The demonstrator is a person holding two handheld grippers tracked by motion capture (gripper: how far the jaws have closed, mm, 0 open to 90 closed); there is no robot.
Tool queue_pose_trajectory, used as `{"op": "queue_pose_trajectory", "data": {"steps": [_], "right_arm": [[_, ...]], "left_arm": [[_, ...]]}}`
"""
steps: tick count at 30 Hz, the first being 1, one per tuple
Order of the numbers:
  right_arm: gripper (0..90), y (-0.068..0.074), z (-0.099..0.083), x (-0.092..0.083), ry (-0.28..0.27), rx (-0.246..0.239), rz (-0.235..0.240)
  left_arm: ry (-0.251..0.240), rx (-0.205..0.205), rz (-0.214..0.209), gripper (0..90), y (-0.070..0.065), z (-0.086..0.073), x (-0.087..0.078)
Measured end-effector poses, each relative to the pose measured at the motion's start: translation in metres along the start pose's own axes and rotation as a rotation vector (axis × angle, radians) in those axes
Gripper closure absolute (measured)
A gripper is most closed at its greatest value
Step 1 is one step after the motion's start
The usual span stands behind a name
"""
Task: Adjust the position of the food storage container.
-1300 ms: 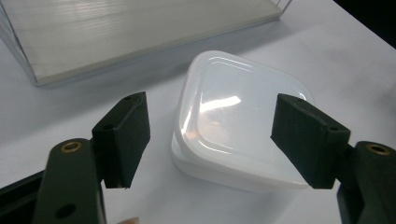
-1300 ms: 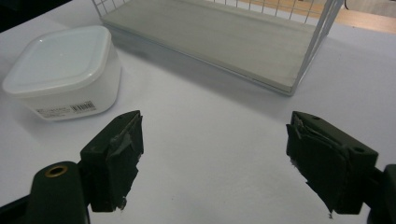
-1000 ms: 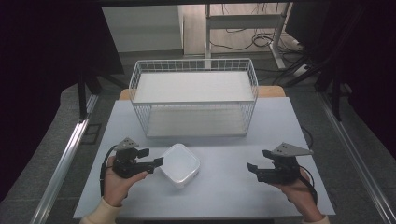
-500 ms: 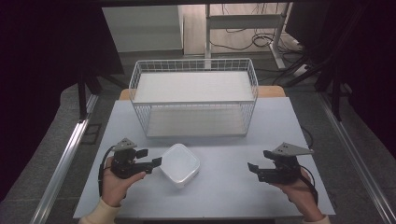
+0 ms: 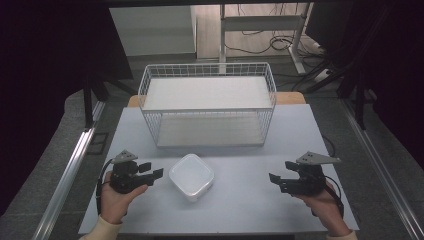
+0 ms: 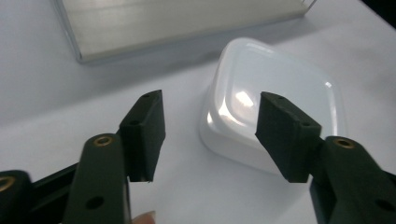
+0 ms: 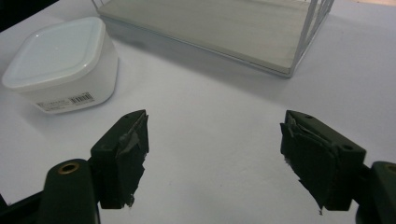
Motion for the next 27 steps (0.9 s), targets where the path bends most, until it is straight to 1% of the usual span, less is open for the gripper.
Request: {"op": "queue_pose_trajectory", "data": {"steps": [3,4,7,9,10,11,13,14,15,16,17,18,19,20,22,23,24,25,27], "right_arm": [[23.9,-0.001,-0.001,0.001,0.003,-0.003,-0.002],[23.8,-0.001,-0.001,0.001,0.005,-0.001,-0.004],[23.5,-0.001,-0.002,0.004,0.017,0.0,-0.006],[23.2,-0.002,-0.003,0.006,0.028,0.001,-0.01],[23.2,-0.002,-0.003,0.006,0.032,0.003,-0.012],[23.2,-0.002,-0.003,0.006,0.032,0.003,-0.012],[23.2,-0.003,-0.005,0.007,0.041,0.01,-0.016],[23.2,-0.003,-0.005,0.007,0.041,0.01,-0.016],[23.2,-0.003,-0.005,0.007,0.048,0.016,-0.014],[23.2,-0.003,-0.005,0.007,0.048,0.016,-0.014],[23.2,-0.003,-0.005,0.007,0.049,0.015,-0.015],[23.1,-0.004,-0.005,0.008,0.052,0.014,-0.018],[23.1,-0.004,-0.005,0.008,0.052,0.014,-0.018],[23.1,-0.004,-0.006,0.008,0.054,0.012,-0.02],[23.1,-0.004,-0.006,0.008,0.056,0.011,-0.023],[23.1,-0.004,-0.006,0.008,0.06,0.009,-0.028],[23.1,-0.004,-0.006,0.008,0.06,0.009,-0.028],[23.1,-0.005,-0.006,0.008,0.066,0.013,-0.035],[23.1,-0.006,-0.007,0.008,0.075,0.02,-0.044]], "left_arm": [[0.025,0.021,0.02,45.1,0.001,-0.001,0.005],[0.033,0.022,0.024,45.3,0.002,-0.001,0.006],[0.057,0.021,0.018,46.9,0.004,-0.003,0.011],[0.072,0.022,0.014,50.2,0.005,-0.005,0.013],[0.075,0.021,0.014,53.2,0.006,-0.005,0.015],[0.071,0.014,0.018,53.2,0.006,-0.006,0.015],[0.065,-0.002,0.023,64.2,0.008,-0.007,0.016],[0.067,-0.001,0.024,64.2,0.009,-0.007,0.016],[0.072,0.001,0.029,70.3,0.01,-0.008,0.016],[0.072,0.001,0.029,73.2,0.01,-0.008,0.016],[0.079,0.007,0.027,73.2,0.01,-0.009,0.016],[0.094,0.011,0.025,79.2,0.011,-0.011,0.018],[0.094,0.011,0.025,82.2,0.011,-0.011,0.018],[0.105,0.014,0.022,82.2,0.01,-0.012,0.019],[0.129,0.023,0.009,87.3,0.008,-0.015,0.022],[0.153,0.03,-0.004,89.6,0.005,-0.017,0.027],[0.153,0.03,-0.004,89.7,0.005,-0.017,0.027],[0.169,0.044,-0.015,89.8,0.001,-0.018,0.031],[0.176,0.048,-0.019,89.8,-0.001,-0.019,0.033]]}}
Point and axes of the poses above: each handheld gripper's, and its own axes: x roughly forward along the jaws, z roughly out of its top, y roughly to its left, the point moved 3 cm from there along x, roughly forward along the jaws, and after that the axes turned 14 degrees about z, right-handed, at the moved point
